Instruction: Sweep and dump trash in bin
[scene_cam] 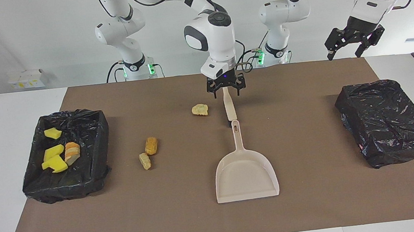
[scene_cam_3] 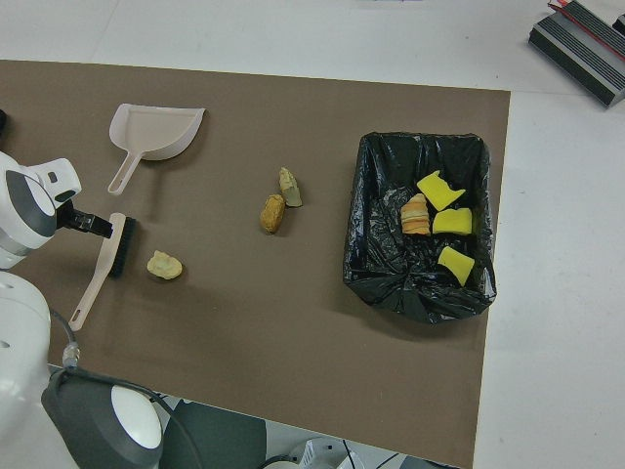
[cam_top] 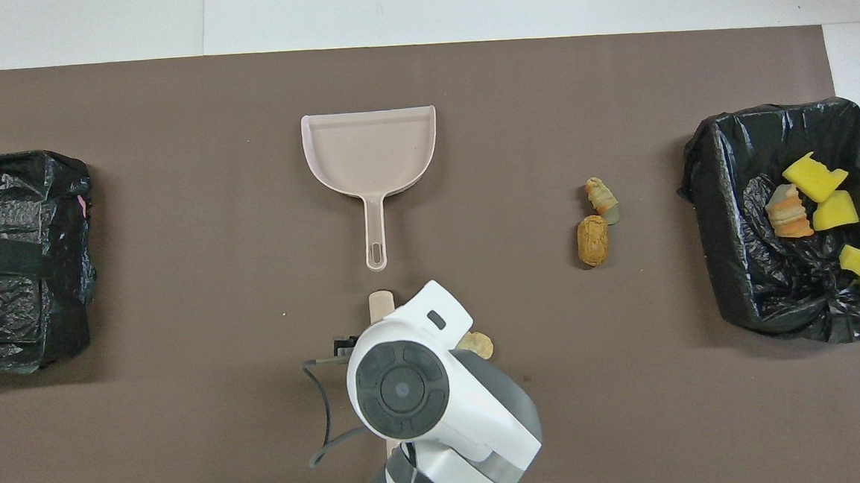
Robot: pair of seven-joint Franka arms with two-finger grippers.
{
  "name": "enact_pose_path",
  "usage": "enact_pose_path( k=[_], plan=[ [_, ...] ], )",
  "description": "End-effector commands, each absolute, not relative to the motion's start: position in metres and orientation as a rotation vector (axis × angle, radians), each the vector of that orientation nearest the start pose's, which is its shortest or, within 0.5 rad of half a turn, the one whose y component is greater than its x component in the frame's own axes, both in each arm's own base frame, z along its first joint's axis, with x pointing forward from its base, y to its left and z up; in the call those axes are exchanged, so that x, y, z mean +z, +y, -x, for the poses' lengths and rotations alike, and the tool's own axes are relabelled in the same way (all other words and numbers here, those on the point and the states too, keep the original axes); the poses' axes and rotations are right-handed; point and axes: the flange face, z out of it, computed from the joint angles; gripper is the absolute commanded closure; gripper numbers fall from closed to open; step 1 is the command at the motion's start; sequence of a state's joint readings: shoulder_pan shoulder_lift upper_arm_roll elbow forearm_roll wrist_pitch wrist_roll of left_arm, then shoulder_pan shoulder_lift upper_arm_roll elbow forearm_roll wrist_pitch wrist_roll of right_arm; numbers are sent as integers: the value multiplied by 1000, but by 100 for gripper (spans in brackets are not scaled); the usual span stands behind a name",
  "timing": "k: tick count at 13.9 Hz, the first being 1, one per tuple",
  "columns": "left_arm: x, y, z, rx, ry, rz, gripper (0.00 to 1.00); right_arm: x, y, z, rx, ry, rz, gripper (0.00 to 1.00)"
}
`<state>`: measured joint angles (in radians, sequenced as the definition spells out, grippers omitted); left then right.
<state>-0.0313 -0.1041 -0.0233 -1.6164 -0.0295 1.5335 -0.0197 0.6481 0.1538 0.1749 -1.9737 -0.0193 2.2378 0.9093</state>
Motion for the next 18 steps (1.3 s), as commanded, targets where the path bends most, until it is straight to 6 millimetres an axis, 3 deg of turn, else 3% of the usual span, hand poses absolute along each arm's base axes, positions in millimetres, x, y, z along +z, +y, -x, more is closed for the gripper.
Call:
enact_pose_path(
  k=[1, 3, 6, 10, 14, 16, 18],
  plan=[
    [657, -28, -513, -23, 48, 3161, 0, 389, 430, -360, -72, 171, 3028, 0],
    [658, -28, -513, -26, 48, 3161, 0, 367, 442, -334, -60, 140, 3031, 0],
    [657, -30, -513, -23, 53, 3161, 0, 350, 446, -316, -40, 100, 3050, 6],
    [657, -30, -513, -23, 53, 3161, 0, 345, 446, -315, -32, 84, 3057, 20],
    [657, -29, -513, -23, 50, 3161, 0, 337, 446, -315, -21, 77, 3068, 27],
    [658, -37, -513, -25, 74, 3161, 0, 337, 446, -315, -21, 61, 3069, 32],
    [657, -44, -513, -51, 81, 3163, 0, 338, 446, -316, -23, 53, 3067, 48]
  ],
)
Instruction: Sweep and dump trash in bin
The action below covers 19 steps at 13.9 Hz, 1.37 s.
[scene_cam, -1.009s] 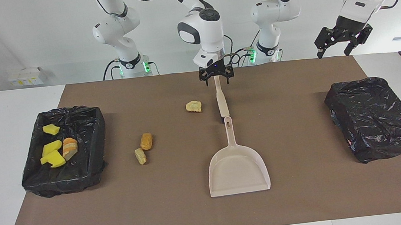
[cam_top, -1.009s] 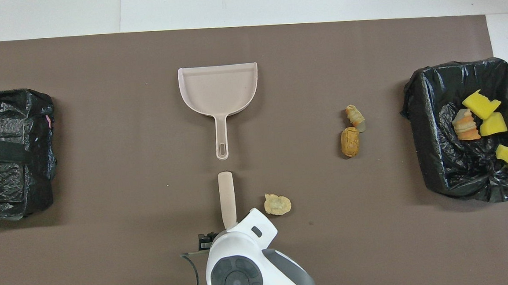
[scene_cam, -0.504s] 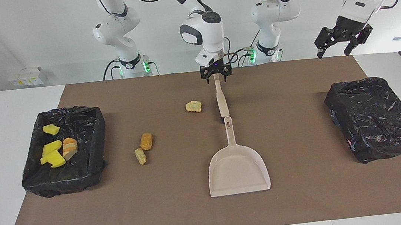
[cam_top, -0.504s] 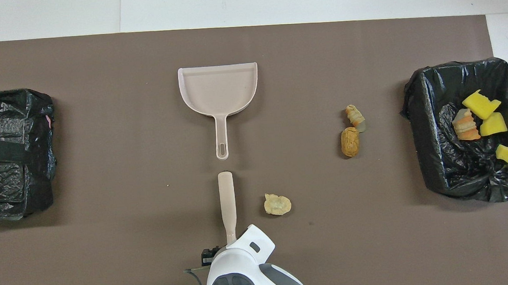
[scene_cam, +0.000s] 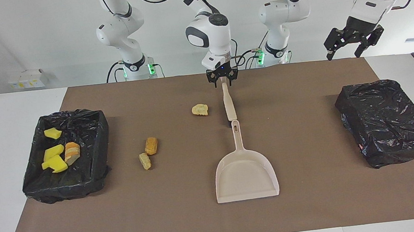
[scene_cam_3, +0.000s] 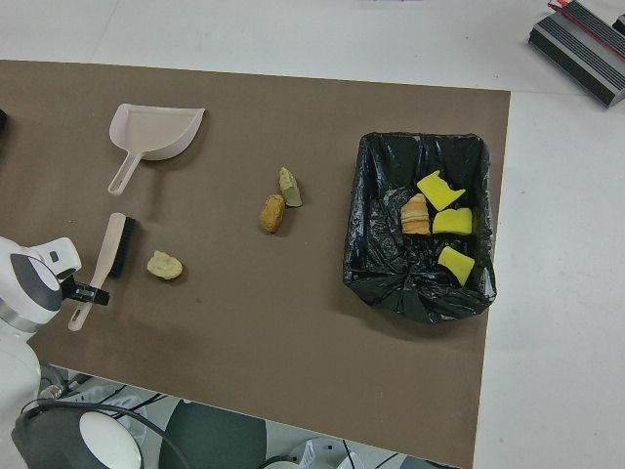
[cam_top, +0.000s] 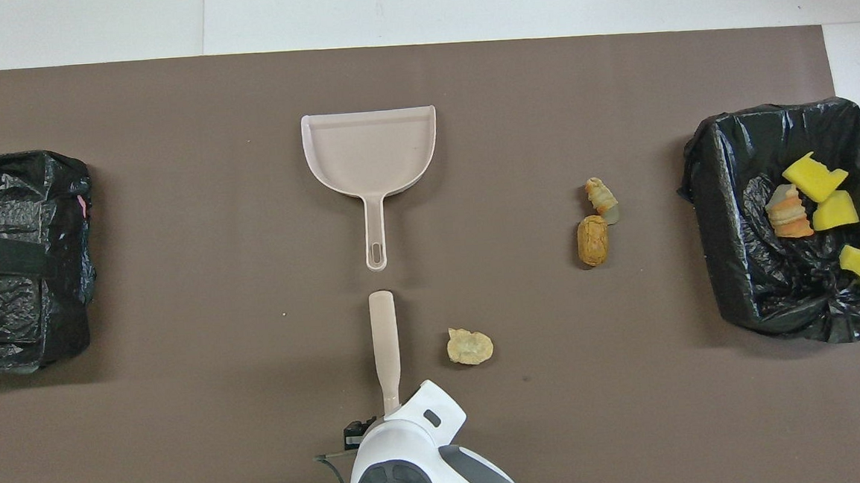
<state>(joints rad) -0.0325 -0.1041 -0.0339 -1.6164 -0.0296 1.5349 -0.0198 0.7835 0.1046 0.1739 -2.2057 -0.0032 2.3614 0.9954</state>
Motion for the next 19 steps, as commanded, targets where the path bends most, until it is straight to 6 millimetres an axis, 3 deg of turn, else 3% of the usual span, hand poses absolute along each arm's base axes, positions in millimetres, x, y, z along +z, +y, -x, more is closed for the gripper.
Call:
enact_pose_path(
  k=[1, 4, 6, 9, 11, 13, 15, 17, 19],
  plan=[
    [656, -48, -519, -89, 88, 3171, 0, 337, 446, -317, -21, 49, 3069, 61],
    [642, -64, -549, -230, 127, 3177, 0, 339, 450, -320, -16, 21, 3072, 100],
    [628, -88, -569, -306, 179, 3176, 0, 349, 457, -325, 0, 24, 3081, 100],
    [597, -139, -600, -300, 281, 3184, 0, 377, 442, -341, 23, 77, 3111, 100],
    [579, -168, -620, -344, 206, 3210, 0, 405, 416, -357, 16, 147, 3118, 100],
    [550, -209, -627, -362, 189, 3227, 0, 428, 381, -381, 14, 122, 3131, 100],
    [521, -238, -638, -407, 98, 3252, 0, 443, 341, -408, 29, 108, 3145, 100],
    [480, -282, -637, -376, 107, 3267, 0, 448, 301, -434, 56, 38, 3158, 100],
    [455, -314, -624, -331, 172, 3272, 0, 452, 252, -458, 85, -22, 3165, 100]
  ],
)
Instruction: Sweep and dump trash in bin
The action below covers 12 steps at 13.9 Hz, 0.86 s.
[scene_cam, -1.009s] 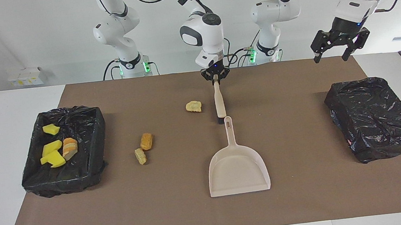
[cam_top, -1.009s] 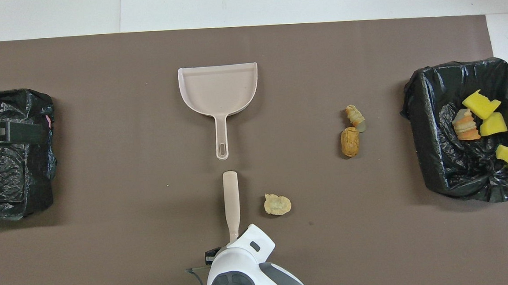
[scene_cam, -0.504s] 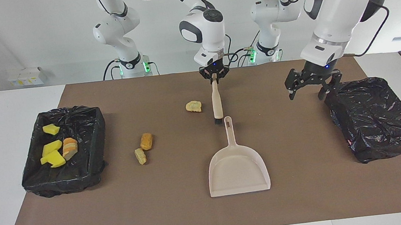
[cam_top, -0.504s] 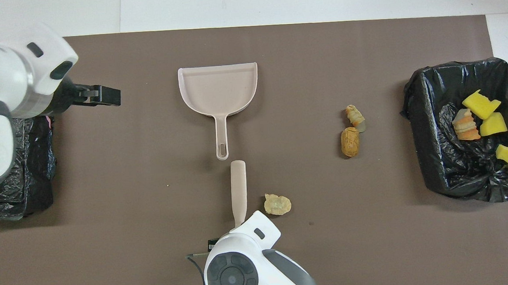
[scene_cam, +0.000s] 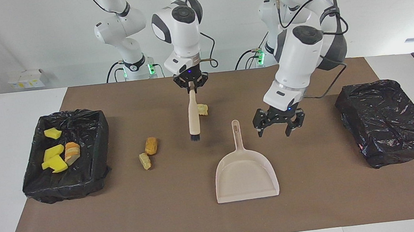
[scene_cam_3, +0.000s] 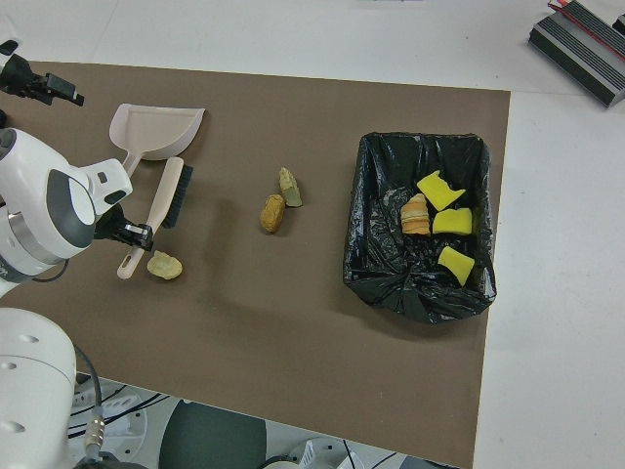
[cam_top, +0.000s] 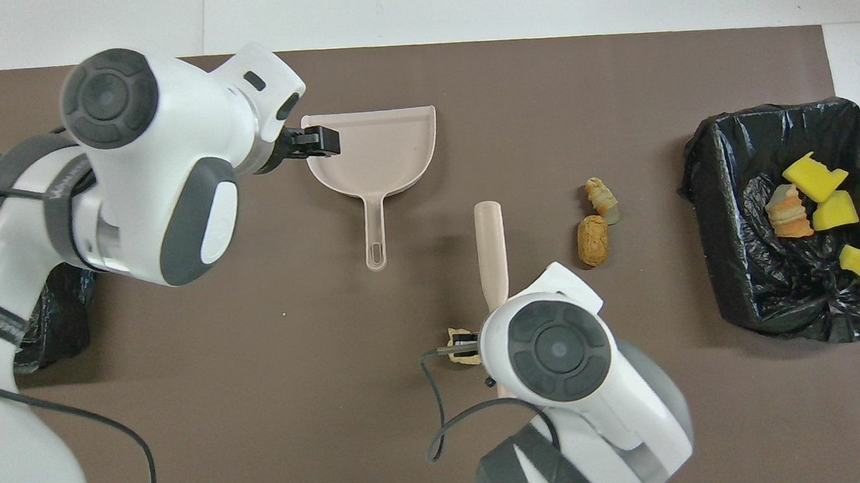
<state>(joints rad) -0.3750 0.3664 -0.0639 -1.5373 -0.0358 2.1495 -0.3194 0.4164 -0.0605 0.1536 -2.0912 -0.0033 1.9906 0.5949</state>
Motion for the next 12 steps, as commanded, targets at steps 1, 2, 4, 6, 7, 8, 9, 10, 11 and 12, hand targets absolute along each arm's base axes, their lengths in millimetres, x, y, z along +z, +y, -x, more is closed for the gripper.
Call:
enact_pose_path(
  k=[1, 2, 4, 6, 7, 8, 9, 10, 11, 12],
  plan=[
    [435, -327, -610, -267, 201, 3271, 0, 453, 221, -471, 101, -60, 3164, 100],
    [415, -335, -599, -210, 226, 3261, 0, 454, 188, -485, 101, -97, 3158, 100],
    [392, -342, -583, -160, 255, 3248, 0, 450, 138, -504, 91, -144, 3149, 100],
    [374, -353, -572, -142, 286, 3242, 0, 443, 78, -520, 63, -210, 3143, 100],
    [368, -354, -568, -124, 288, 3237, 0, 436, 51, -524, 64, -254, 3136, 100],
    [367, -353, -568, -116, 274, 3237, 0, 426, 33, -525, 71, -263, 3132, 100],
    [368, -354, -567, -118, 271, 3238, 0, 417, 27, -523, 69, -268, 3131, 100],
    [365, -353, -567, -100, 269, 3234, 0, 407, 27, -519, 76, -273, 3131, 100],
    [360, -352, -563, -77, 268, 3228, 3, 402, 29, -516, 93, -280, 3130, 100],
    [358, -353, -560, -68, 270, 3225, 18, 388, 29, -509, 117, -282, 3128, 100]
  ],
)
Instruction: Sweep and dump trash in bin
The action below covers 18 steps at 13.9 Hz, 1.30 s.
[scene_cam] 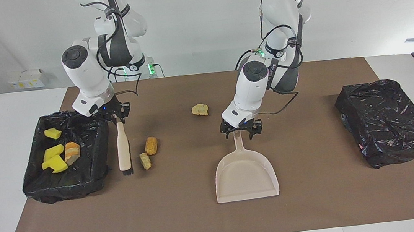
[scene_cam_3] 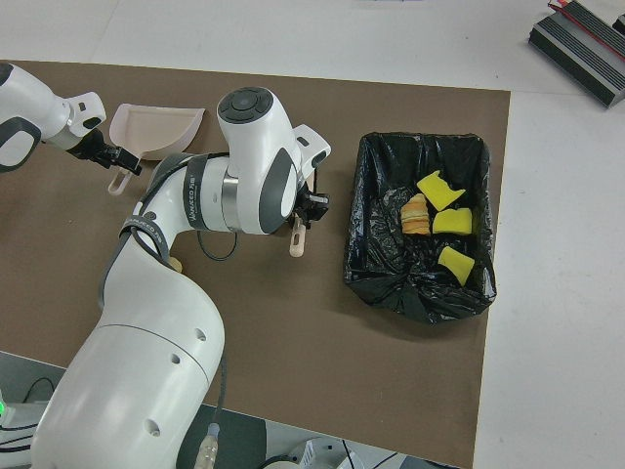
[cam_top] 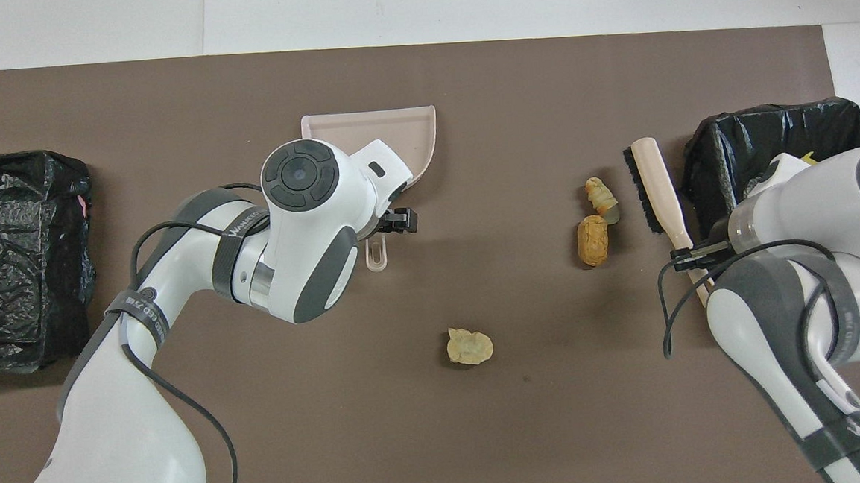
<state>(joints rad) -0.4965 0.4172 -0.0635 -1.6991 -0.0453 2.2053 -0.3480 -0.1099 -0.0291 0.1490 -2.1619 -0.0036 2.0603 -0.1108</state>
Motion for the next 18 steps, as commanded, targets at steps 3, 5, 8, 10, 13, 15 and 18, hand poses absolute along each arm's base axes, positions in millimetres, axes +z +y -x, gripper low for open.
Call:
enact_pose_path(
  k=[3, 5, 8, 10, 13, 15, 18],
  plan=[
    [359, -353, -556, -6, 248, 3210, 100, 352, 32, -492, 87, -240, 3122, 100],
    [371, -348, -562, -43, 303, 3203, 100, 352, 54, -489, 93, -172, 3121, 100],
    [397, -330, -569, -105, 460, 3186, 100, 353, 105, -480, 103, -72, 3124, 100],
    [409, -305, -577, -102, 600, 3150, 100, 342, 131, -475, 125, 9, 3124, 100],
    [435, -250, -581, -20, 918, 3033, 100, 346, 171, -467, 128, 73, 3081, 100],
    [459, -205, -584, 11, 1095, 2971, 100, 349, 192, -461, 131, 56, 3054, 100],
    [478, -152, -577, 84, 1400, 2844, 100, 342, 222, -453, 156, -53, 3051, 100]
  ],
)
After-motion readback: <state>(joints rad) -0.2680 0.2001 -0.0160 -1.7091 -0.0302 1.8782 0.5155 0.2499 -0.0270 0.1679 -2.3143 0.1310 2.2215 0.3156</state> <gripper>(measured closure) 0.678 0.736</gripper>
